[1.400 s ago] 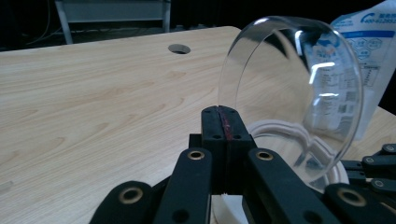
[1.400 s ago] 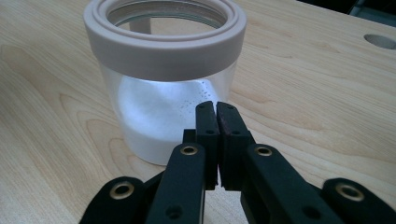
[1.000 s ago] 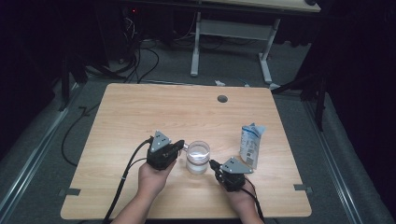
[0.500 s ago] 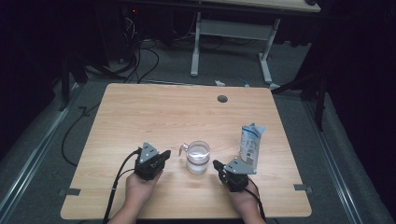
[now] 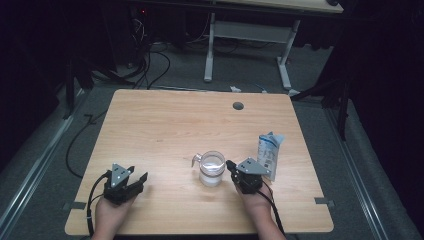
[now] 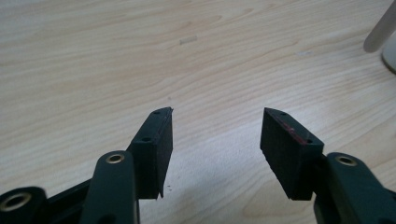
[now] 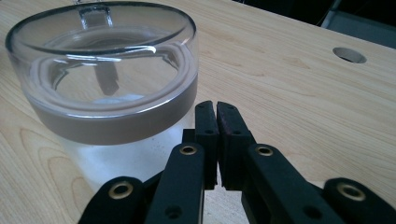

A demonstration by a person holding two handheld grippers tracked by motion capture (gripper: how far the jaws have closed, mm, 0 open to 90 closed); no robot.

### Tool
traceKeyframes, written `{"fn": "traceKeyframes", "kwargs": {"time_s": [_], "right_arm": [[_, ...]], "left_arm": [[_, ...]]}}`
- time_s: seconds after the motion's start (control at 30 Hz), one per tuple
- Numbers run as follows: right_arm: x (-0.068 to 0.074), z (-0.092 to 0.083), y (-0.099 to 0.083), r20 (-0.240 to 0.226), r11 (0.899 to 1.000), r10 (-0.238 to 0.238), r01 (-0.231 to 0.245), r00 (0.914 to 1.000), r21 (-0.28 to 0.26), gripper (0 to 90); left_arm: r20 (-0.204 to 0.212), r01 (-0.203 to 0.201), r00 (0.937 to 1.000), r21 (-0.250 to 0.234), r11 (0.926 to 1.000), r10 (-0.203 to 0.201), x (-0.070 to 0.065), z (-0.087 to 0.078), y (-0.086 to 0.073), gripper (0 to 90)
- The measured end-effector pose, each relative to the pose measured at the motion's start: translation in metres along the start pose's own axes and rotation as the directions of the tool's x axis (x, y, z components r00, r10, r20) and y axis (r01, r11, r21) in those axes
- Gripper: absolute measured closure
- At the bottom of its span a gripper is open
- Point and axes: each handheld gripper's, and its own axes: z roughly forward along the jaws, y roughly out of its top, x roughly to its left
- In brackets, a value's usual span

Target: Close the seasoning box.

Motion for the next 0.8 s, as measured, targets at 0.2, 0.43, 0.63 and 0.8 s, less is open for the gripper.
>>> {"fn": "traceKeyframes", "kwargs": {"time_s": [0.2,0.43,0.63,0.8], "right_arm": [[0.006,-0.002,-0.001,-0.001,1.000,-0.007,0.007,1.0000,0.004,89.3],[0.019,-0.011,-0.001,-0.012,0.999,-0.045,0.045,0.9989,-0.006,89.3],[0.029,-0.017,-0.001,-0.030,0.998,-0.062,0.062,0.9976,-0.021,89.3],[0.032,-0.020,0.000,-0.041,0.997,-0.071,0.070,0.9966,-0.032,88.7]], "left_arm": [[0.036,0.055,0.9979,-0.031,0.9980,-0.054,0.011,-0.005,-0.002,44.3],[0.024,0.052,0.9984,-0.038,0.9979,-0.051,0.011,-0.005,-0.002,44.3],[0.026,0.053,0.9983,-0.041,0.9977,-0.052,0.010,-0.006,-0.002,44.3],[0.032,0.060,0.9978,-0.043,0.9973,-0.058,0.010,-0.006,-0.003,44.3]]}}
